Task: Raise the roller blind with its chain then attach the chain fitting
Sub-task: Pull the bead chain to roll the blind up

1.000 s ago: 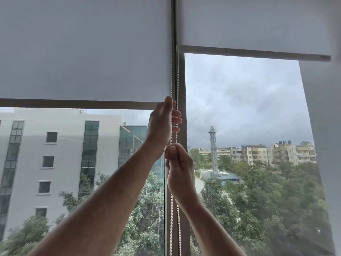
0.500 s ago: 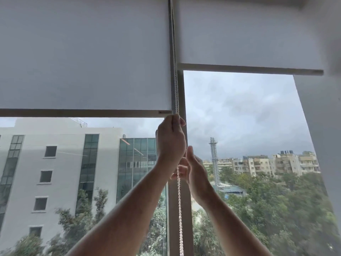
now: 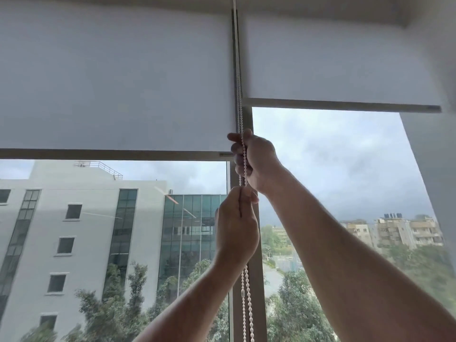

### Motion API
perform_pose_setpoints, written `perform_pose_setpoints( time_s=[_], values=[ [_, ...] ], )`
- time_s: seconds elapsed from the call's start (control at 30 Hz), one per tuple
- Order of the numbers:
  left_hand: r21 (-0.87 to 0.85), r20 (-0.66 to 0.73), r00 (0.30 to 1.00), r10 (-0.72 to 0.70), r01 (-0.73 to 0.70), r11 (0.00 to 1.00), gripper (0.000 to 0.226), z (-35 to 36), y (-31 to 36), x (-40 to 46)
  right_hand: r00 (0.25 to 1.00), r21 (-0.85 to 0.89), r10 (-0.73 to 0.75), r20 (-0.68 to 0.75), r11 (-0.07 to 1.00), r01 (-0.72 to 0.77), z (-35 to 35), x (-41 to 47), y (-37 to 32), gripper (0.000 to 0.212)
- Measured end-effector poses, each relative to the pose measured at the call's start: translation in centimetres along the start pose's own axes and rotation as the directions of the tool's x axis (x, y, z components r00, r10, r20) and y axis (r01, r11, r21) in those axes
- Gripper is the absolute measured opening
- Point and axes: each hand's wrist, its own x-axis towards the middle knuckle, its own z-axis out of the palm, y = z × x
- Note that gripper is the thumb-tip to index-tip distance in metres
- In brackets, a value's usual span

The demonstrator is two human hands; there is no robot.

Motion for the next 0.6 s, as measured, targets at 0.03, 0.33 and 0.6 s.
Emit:
perform_pose_setpoints(
  time_s=[0.03,0.33,0.6],
  values=[
    [0.008,0.006,1.000,0.004,-0.004,1.000,0.034,-0.1,0.0,0.0,1.000,0.055,0.014,-0.003,0.998,-0.014,0.2,0.0,0.1,0.040],
    [0.030,-0.009,1.000,-0.010,0.010,0.999,0.033,-0.6,-1.8,-0.3,0.981,0.002,-0.126,-0.150,0.992,0.128,1.9,0.4,0.9,0.043],
    [-0.206,0.198,0.939,-0.281,0.320,0.925,0.053,-2.3,-4.8,-1.8,0.882,-0.364,-0.452,-0.132,0.850,0.381,-0.5,-1.7,6.4,0.040]
  ],
)
